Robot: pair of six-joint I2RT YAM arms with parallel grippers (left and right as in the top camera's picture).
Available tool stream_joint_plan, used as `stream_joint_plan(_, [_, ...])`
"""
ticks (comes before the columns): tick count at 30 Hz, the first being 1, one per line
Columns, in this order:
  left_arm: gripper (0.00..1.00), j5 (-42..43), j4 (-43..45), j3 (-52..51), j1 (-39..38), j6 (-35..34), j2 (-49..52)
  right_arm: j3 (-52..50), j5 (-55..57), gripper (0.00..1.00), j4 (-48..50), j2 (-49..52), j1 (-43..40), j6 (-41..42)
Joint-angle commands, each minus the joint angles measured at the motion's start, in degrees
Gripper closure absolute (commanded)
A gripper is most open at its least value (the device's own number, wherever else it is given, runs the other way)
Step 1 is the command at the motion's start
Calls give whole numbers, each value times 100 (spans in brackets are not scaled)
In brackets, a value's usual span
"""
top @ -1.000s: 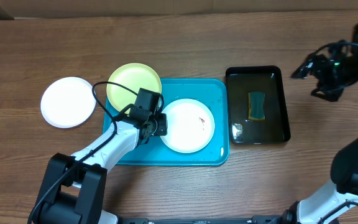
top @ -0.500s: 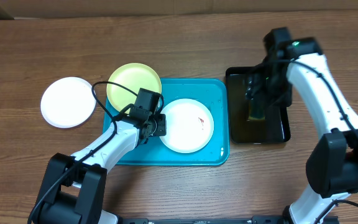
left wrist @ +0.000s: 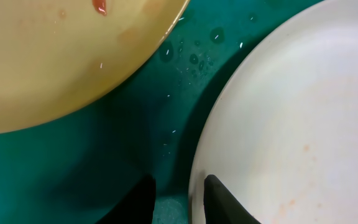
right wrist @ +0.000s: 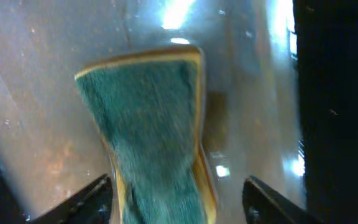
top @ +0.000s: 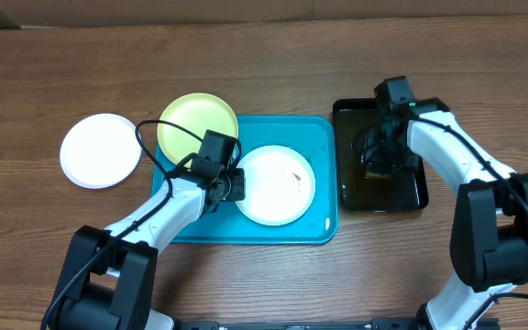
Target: Clean dirty plates on tray and stack at the side
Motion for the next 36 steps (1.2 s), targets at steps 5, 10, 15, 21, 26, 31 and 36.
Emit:
stream_joint_plan(5, [71, -96, 4, 125, -37, 111, 68, -765, -74, 38, 802, -55, -9, 31])
stream_joint_plan(10, [71, -94, -4, 122, -37, 111, 68, -1038, -76, 96, 1036, -55, -9, 31])
stream_joint_plan(15, [70, -92, 0, 122, -37, 109, 68, -553, -162, 87, 396, -59, -20, -459])
stream_joint_plan(21, [68, -92, 9, 122, -37, 109, 68, 28, -160, 6, 92, -59, -20, -494])
stream_joint_plan(26, [68, -63, 7, 122, -37, 109, 68, 11, -157, 0, 264, -57, -20, -492])
stream_joint_plan(31, [68, -52, 28, 122, -37, 109, 68, -101, -133, 0, 400, -55, -20, -490])
stream_joint_plan(36, [67, -50, 28, 122, -37, 109, 68, -542, -7, 1, 1012, -52, -20, -487])
